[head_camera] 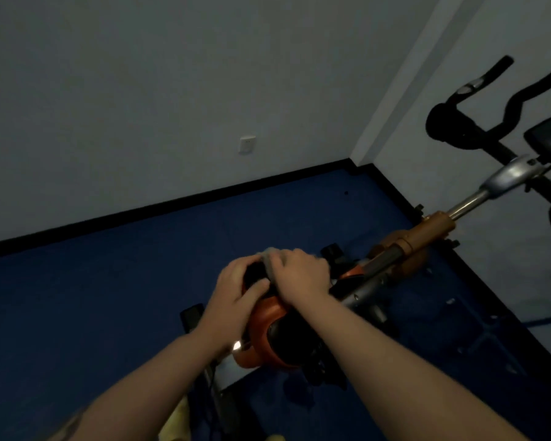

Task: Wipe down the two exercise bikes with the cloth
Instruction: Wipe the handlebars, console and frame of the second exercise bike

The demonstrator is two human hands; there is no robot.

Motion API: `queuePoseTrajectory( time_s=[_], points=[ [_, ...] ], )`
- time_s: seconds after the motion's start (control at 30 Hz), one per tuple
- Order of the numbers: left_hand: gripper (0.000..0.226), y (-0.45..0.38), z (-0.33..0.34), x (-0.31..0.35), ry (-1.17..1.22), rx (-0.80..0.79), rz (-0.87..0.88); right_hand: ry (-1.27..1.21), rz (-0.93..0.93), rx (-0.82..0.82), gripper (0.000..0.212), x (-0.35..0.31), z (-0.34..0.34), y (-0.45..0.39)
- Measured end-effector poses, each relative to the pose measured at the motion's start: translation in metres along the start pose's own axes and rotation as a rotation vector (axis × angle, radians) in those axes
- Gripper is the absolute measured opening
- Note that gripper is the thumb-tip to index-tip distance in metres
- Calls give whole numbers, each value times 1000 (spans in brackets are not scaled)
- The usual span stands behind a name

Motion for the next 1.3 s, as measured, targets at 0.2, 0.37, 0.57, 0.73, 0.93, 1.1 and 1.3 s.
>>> queuePoseTrajectory(
  time_s=[0.2,0.37,0.57,0.73,0.93,1.1,1.3],
  points=[
    [32,-43,13,15,-247,-34,-2,-75,31,-38,50,71,-15,2],
    [41,-52,25,12,-594,-58,3,35,104,79,42,57,-12,13],
    [35,-57,23,7,-550,-99,-4,-227,-30,126,47,90,-7,18],
    [29,-61,22,0,-511,-82,-53,-200,291,109,44,106,1,5],
    [23,-59,21,4,-489,-66,-24,-194,99,243,48,80,0,18],
    [22,-57,23,5,-518,-101,106,-232,525,141,52,100,-7,-6],
    [31,-59,25,12,-577,-288,314,-236,780,202,65,64,22,36]
  ],
)
Point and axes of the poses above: each hand's wrist, its own y-axis away from the middle knuckle, its own z-axis out of the palm, x = y × z, the point moved 4 cm from there along -y, towards the middle knuckle, and after that the axes turned 2 degrees about x, right-handed, at the moved point
